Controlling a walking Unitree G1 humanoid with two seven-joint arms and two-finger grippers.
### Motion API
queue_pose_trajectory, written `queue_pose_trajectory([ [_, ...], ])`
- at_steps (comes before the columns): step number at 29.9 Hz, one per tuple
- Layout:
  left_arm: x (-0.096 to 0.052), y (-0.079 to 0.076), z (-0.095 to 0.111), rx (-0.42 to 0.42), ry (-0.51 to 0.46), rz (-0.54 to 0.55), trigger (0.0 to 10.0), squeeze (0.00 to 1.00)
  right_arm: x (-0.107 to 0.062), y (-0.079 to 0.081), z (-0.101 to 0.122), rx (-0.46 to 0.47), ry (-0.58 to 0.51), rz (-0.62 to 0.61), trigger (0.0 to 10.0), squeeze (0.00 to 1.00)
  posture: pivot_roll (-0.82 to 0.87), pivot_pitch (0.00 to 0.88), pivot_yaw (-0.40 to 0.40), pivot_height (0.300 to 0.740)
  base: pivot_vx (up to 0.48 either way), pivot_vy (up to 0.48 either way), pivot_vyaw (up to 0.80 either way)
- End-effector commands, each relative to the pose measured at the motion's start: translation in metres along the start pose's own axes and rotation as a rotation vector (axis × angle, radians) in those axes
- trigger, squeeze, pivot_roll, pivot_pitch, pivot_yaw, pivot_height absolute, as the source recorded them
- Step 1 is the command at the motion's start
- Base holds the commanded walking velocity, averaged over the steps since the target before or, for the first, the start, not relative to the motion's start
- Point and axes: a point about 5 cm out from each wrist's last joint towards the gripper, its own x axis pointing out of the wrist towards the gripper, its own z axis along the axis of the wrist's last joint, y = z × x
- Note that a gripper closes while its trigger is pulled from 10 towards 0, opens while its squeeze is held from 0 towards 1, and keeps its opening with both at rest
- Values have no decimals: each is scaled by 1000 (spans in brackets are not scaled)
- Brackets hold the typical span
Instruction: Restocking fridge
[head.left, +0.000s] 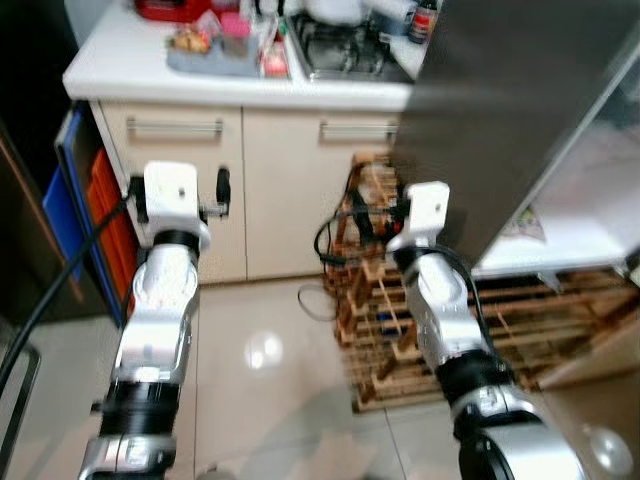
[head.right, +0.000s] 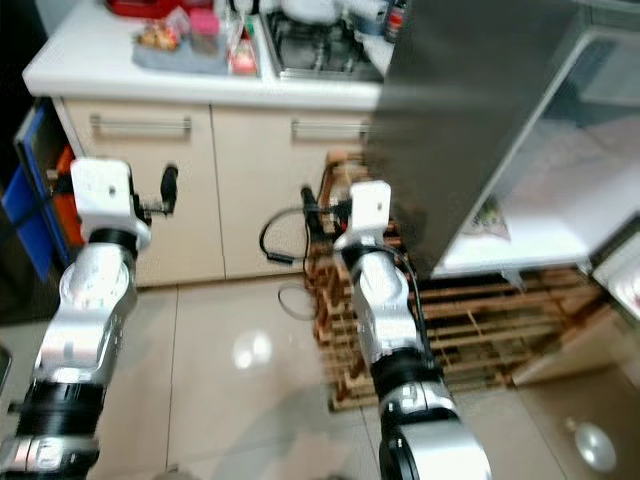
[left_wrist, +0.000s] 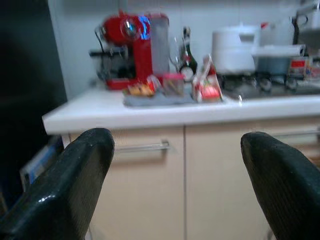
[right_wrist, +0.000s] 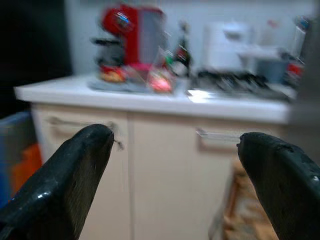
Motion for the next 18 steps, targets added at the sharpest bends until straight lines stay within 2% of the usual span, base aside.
queue_pose_trajectory([
  [1, 5, -3, 13, 5, -50, 6, 10000, 0, 0, 1, 4, 5, -22, 30, 10000, 0, 19, 0, -97, 740, 480, 0, 719],
  [7, 5, -10, 13, -14, -51, -22, 10000, 0, 3, -3, 1, 10, 5, -34, 10000, 0, 25, 0, -99, 740, 480, 0, 654],
  [18, 9, -12, 21, -29, -85, -39, 10000, 0, 6, -7, 5, -10, -5, -72, 10000, 0, 22, 0, -96, 740, 480, 0, 0],
])
